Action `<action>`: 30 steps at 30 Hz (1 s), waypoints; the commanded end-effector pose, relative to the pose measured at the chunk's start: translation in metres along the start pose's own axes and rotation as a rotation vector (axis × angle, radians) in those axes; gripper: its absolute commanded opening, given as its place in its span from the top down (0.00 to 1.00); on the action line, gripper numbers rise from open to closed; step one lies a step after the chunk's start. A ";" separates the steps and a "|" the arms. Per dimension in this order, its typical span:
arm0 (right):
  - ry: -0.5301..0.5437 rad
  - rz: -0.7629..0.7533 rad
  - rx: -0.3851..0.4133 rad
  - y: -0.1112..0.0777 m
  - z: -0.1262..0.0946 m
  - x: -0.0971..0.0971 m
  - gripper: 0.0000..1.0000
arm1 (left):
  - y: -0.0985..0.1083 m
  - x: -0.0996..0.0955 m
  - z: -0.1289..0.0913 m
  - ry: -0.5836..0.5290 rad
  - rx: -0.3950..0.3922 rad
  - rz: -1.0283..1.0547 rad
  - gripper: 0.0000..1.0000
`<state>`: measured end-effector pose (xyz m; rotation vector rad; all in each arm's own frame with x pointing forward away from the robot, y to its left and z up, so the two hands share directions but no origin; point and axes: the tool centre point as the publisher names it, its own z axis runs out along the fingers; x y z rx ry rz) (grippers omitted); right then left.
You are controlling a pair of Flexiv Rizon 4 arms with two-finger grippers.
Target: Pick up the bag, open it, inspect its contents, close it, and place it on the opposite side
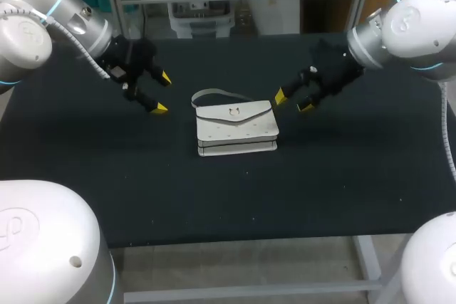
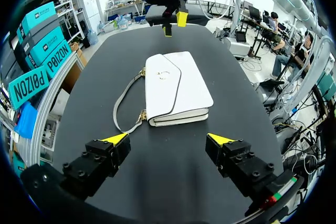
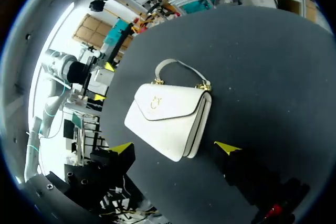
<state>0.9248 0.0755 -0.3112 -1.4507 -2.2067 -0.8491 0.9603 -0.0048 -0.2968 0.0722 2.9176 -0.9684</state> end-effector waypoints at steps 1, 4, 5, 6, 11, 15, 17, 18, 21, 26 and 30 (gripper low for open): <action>-0.166 -0.271 0.068 -0.006 -0.005 0.017 0.00 | 0.001 0.000 0.000 0.000 0.002 0.001 0.00; -0.265 -0.318 0.167 -0.007 -0.007 0.018 0.00 | 0.001 0.000 0.000 0.000 0.002 0.001 0.00; -0.265 -0.318 0.167 -0.007 -0.007 0.018 0.00 | 0.001 0.000 0.000 0.000 0.002 0.001 0.00; -0.265 -0.318 0.167 -0.007 -0.007 0.018 0.00 | 0.001 0.000 0.000 0.000 0.002 0.001 0.00; -0.265 -0.318 0.167 -0.007 -0.007 0.018 0.00 | 0.001 0.000 0.000 0.000 0.002 0.001 0.00; -0.265 -0.318 0.167 -0.007 -0.007 0.018 0.00 | 0.001 0.000 0.000 0.000 0.002 0.001 0.00; -0.331 -0.388 0.187 -0.004 -0.006 0.022 0.00 | -0.002 0.000 0.002 -0.011 0.002 0.029 0.00; -0.371 -0.437 0.184 -0.003 -0.004 0.025 0.00 | -0.003 0.000 0.004 -0.004 -0.002 0.053 0.00; -0.442 -0.596 0.193 -0.005 0.003 0.031 0.00 | -0.007 0.001 0.007 -0.010 0.027 0.130 0.00; -0.547 -0.769 0.157 -0.015 0.013 0.034 0.00 | -0.015 0.002 0.012 -0.011 0.015 0.177 0.00; -0.638 -0.902 0.120 -0.022 0.016 0.037 0.00 | -0.022 0.003 0.013 0.006 0.000 0.192 0.00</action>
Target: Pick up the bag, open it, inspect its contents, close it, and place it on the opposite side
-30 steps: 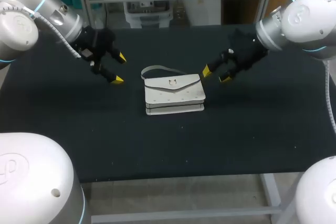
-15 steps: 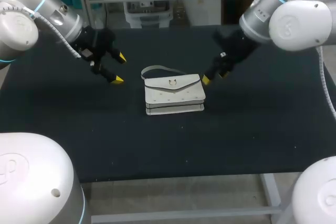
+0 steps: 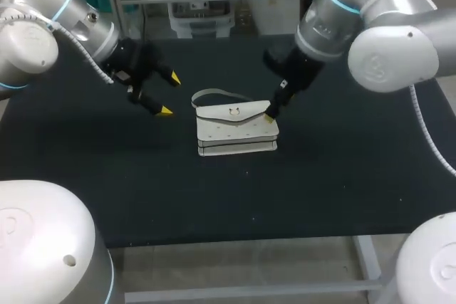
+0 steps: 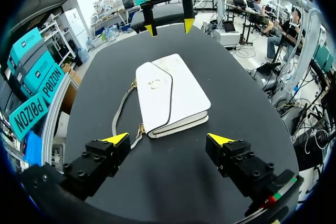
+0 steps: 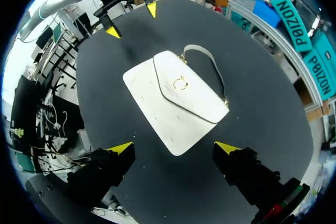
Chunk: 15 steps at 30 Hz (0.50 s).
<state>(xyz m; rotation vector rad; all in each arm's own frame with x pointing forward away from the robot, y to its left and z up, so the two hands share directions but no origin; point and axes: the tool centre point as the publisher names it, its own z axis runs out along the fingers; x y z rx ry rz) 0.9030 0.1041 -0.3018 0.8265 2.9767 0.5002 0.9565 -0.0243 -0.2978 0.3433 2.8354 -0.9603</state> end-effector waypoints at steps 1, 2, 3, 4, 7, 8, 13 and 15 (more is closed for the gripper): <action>-0.330 -0.246 -0.034 -0.008 0.004 0.013 0.00 | -0.008 -0.002 0.001 0.017 -0.008 0.003 0.00; -0.327 -0.284 -0.015 -0.009 0.005 0.014 0.00 | -0.010 -0.003 0.002 0.019 -0.008 0.007 0.00; -0.309 -0.322 0.001 -0.011 0.006 0.014 0.00 | -0.012 -0.005 0.003 0.026 0.002 0.008 0.00; -0.309 -0.322 0.001 -0.011 0.006 0.014 0.00 | -0.013 -0.006 0.002 0.036 -0.001 0.005 0.00; -0.309 -0.322 0.001 -0.011 0.006 0.014 0.00 | -0.013 -0.006 0.002 0.036 -0.001 0.005 0.00; -0.309 -0.322 0.001 -0.011 0.006 0.014 0.00 | -0.013 -0.006 0.002 0.036 -0.001 0.005 0.00; -0.309 -0.322 0.001 -0.011 0.006 0.014 0.00 | -0.013 -0.006 0.002 0.036 -0.001 0.005 0.00; -0.309 -0.322 0.001 -0.011 0.006 0.014 0.00 | -0.013 -0.006 0.002 0.036 -0.001 0.005 0.00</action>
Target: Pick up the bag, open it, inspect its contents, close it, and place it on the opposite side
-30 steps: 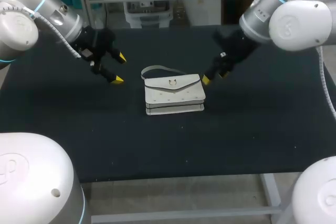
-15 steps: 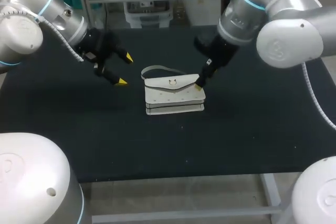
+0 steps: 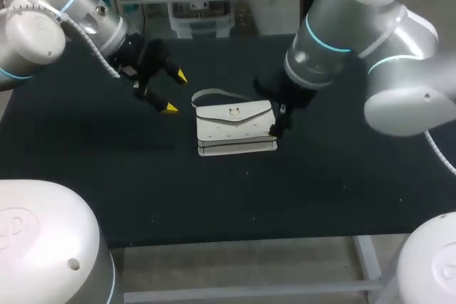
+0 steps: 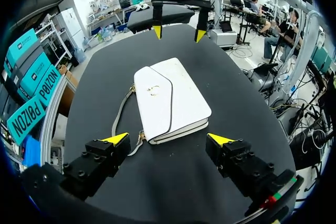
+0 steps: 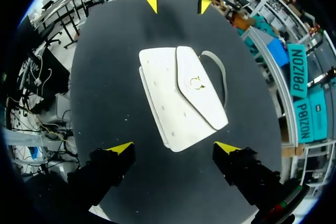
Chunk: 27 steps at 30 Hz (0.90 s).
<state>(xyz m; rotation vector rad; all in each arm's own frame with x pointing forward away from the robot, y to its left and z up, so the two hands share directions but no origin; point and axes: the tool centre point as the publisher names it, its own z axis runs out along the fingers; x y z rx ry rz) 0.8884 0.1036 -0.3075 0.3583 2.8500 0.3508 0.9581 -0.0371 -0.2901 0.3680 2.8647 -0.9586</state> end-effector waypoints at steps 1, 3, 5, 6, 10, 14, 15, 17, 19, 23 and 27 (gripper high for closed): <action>-0.124 -0.039 -0.019 0.003 0.005 0.001 0.00 | 0.000 -0.001 0.003 0.027 0.025 -0.004 0.00; -0.176 -0.115 -0.088 0.003 0.013 0.000 0.00 | -0.001 -0.001 0.007 0.023 0.072 0.016 0.00; -0.202 -0.163 -0.080 0.000 0.024 -0.001 0.00 | -0.002 -0.003 0.012 0.031 0.098 0.041 0.00; -0.221 -0.181 -0.094 -0.001 0.027 0.001 0.00 | -0.003 -0.003 0.015 0.032 0.107 0.051 0.00; -0.264 -0.264 -0.081 -0.002 0.035 0.002 0.00 | -0.004 -0.006 0.021 0.044 0.121 0.090 0.00; -0.274 -0.341 -0.074 0.000 0.040 0.002 0.00 | -0.009 -0.007 0.027 0.046 0.116 0.108 0.00; -0.276 -0.355 -0.070 0.000 0.040 0.001 0.00 | -0.011 -0.007 0.029 0.049 0.108 0.119 0.00; -0.280 -0.379 -0.054 0.004 0.042 0.000 0.00 | -0.014 -0.008 0.032 0.052 0.106 0.122 0.00; -0.288 -0.403 -0.039 0.008 0.043 -0.001 0.00 | -0.017 -0.008 0.033 0.054 0.105 0.127 0.00; -0.289 -0.456 -0.015 0.014 0.048 -0.001 0.13 | -0.021 -0.009 0.034 0.079 0.123 0.129 0.00; -0.284 -0.479 -0.013 0.016 0.057 -0.003 0.12 | -0.024 -0.010 0.038 0.112 0.143 0.120 0.00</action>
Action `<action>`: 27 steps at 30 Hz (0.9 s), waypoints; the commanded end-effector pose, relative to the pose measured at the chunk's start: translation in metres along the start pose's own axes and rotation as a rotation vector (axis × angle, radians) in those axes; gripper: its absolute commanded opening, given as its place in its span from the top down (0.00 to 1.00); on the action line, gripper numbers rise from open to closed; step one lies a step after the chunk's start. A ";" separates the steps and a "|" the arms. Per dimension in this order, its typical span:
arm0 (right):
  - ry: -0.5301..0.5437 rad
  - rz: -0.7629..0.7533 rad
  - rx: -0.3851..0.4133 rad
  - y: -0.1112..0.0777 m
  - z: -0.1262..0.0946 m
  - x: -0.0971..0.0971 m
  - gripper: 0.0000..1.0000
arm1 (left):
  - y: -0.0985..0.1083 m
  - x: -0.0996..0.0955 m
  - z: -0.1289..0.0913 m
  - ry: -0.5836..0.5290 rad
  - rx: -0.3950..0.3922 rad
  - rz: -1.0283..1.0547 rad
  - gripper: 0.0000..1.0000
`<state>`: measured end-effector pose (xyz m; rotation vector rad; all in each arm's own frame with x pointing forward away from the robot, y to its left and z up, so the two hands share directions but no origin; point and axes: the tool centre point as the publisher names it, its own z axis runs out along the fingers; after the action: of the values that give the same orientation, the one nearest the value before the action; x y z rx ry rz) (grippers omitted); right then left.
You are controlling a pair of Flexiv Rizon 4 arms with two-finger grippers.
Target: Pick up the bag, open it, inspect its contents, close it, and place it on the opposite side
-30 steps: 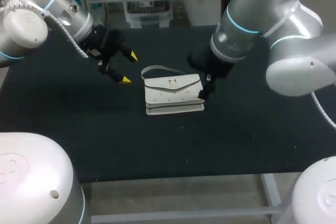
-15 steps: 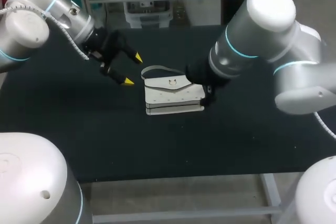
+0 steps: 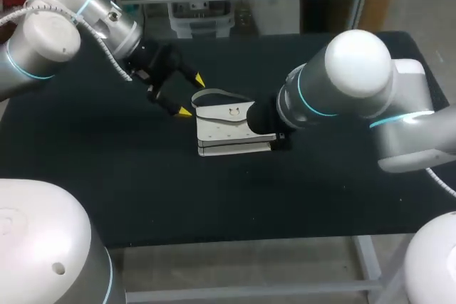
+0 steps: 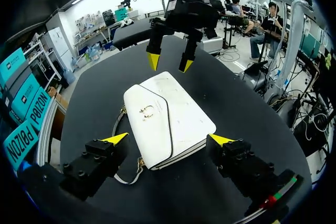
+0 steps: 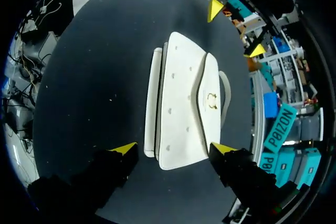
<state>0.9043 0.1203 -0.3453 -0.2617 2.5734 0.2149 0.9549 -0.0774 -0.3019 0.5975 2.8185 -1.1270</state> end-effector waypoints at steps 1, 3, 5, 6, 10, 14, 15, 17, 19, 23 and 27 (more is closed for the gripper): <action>-0.031 -0.011 0.015 0.006 0.017 0.000 0.12 | 0.001 -0.008 0.005 0.043 0.023 -0.006 0.00; -0.029 -0.013 0.022 0.005 0.022 -0.001 0.15 | 0.001 -0.008 0.007 0.055 0.036 -0.010 0.00; -0.026 -0.014 0.031 0.004 0.026 -0.002 0.15 | 0.000 -0.008 0.008 0.062 0.045 -0.010 0.00; -0.027 -0.014 0.031 0.003 0.028 -0.003 0.16 | -0.001 -0.008 0.008 0.064 0.046 -0.010 0.00; -0.030 -0.010 0.031 -0.002 0.035 -0.008 0.36 | -0.002 -0.008 0.011 0.078 0.043 -0.004 0.00; -0.031 -0.016 0.038 -0.003 0.038 -0.011 0.51 | -0.002 -0.009 0.013 0.086 0.041 -0.006 0.00; -0.031 -0.020 0.042 -0.003 0.039 -0.011 0.53 | -0.001 -0.010 0.013 0.094 0.044 -0.005 0.00; -0.031 -0.023 0.040 -0.003 0.041 -0.011 0.53 | -0.001 -0.011 0.015 0.102 0.044 -0.006 0.00; -0.027 -0.027 0.039 -0.003 0.044 -0.011 0.51 | -0.001 -0.011 0.016 0.108 0.043 -0.005 0.00; -0.021 -0.028 0.043 -0.003 0.048 -0.011 0.52 | -0.001 -0.011 0.017 0.120 0.045 0.001 0.00; -0.017 -0.024 0.049 -0.004 0.051 -0.011 0.67 | -0.002 -0.012 0.017 0.129 0.047 0.006 0.00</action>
<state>0.9372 0.1262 -0.3789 -0.2740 2.5548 0.1471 0.9593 -0.0935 -0.3101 0.6962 2.8976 -1.1894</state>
